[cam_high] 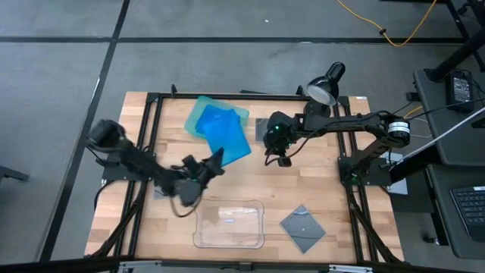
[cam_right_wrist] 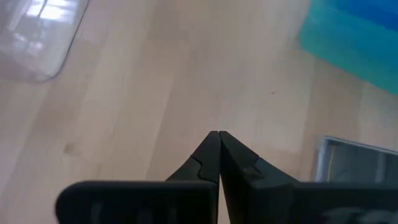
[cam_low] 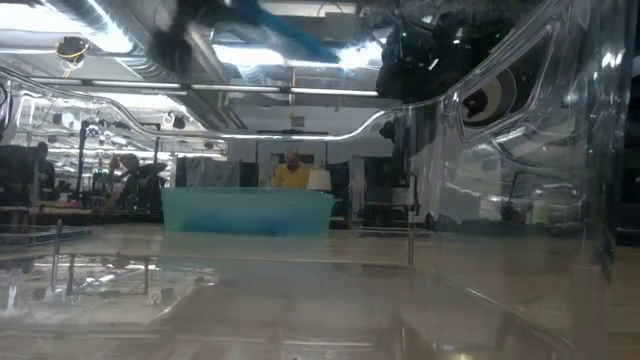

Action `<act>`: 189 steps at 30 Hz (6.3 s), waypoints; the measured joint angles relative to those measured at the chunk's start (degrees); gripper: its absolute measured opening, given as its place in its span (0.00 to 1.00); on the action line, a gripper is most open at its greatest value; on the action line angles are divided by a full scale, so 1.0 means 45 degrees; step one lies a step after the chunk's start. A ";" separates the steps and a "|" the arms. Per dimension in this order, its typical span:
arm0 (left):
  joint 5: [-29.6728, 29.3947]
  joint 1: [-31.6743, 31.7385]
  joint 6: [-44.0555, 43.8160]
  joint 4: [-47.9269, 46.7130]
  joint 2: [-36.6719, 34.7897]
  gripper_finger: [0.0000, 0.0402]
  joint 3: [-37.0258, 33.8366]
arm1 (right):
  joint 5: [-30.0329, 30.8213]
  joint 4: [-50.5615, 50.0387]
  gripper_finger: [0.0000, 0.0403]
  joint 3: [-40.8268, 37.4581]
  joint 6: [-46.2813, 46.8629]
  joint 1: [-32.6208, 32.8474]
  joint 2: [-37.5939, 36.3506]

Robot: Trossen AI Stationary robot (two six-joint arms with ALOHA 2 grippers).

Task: Pick & place jewel cases by type
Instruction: Put the blue cd case into the green bin

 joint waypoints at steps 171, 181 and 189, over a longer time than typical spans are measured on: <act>1.6381 1.1116 0.0587 -0.8790 -1.0162 0.01 -0.5582 | -0.1660 -0.1031 0.02 0.0005 -0.3384 -0.3371 -0.2940; 2.3587 1.5475 0.1761 -0.8700 -0.9733 0.01 -0.5577 | -0.1644 -0.1031 0.02 0.0005 -0.2770 -0.3371 -0.2940; 2.5755 1.8139 0.3277 -0.7765 -0.8537 0.01 -0.5568 | -0.1639 -0.1031 0.02 0.0005 -0.2533 -0.3371 -0.2935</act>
